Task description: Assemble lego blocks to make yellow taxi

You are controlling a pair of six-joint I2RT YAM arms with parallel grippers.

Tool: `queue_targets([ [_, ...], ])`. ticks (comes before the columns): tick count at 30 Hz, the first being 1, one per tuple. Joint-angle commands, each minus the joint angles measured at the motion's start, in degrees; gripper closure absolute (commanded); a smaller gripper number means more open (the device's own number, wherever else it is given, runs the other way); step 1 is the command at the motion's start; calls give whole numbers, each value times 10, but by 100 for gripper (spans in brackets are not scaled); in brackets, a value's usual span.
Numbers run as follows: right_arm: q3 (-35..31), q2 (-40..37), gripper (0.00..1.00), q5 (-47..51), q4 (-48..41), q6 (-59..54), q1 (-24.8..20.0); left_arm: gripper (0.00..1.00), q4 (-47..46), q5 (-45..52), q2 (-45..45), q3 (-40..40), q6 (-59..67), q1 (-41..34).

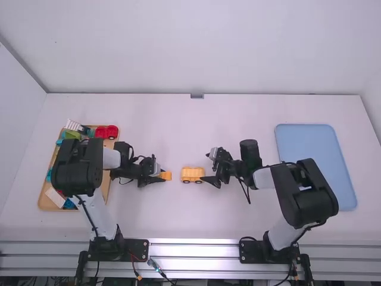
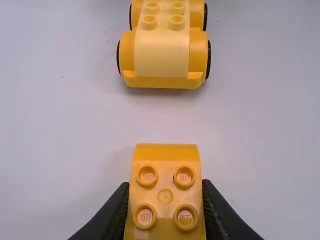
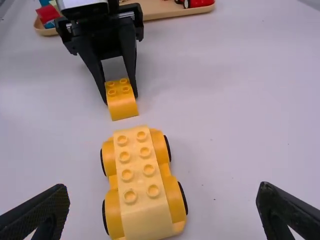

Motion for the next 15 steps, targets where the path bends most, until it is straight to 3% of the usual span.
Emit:
queue_targets([
  [1, 4, 5, 1, -9, 1, 3, 0, 80, 7, -24, 4, -18, 15, -2],
  [4, 4, 5, 1, -9, 1, 3, 1, 92, 29, -20, 4, -30, 12, -2],
  [11, 3, 5, 1, -14, -5, 3, 2, 91, 38, 63, 4, -37, 16, -2],
  [15, 2, 5, 1, 13, -13, 0, 28, 92, 4, 86, 4, -19, 15, -2],
])
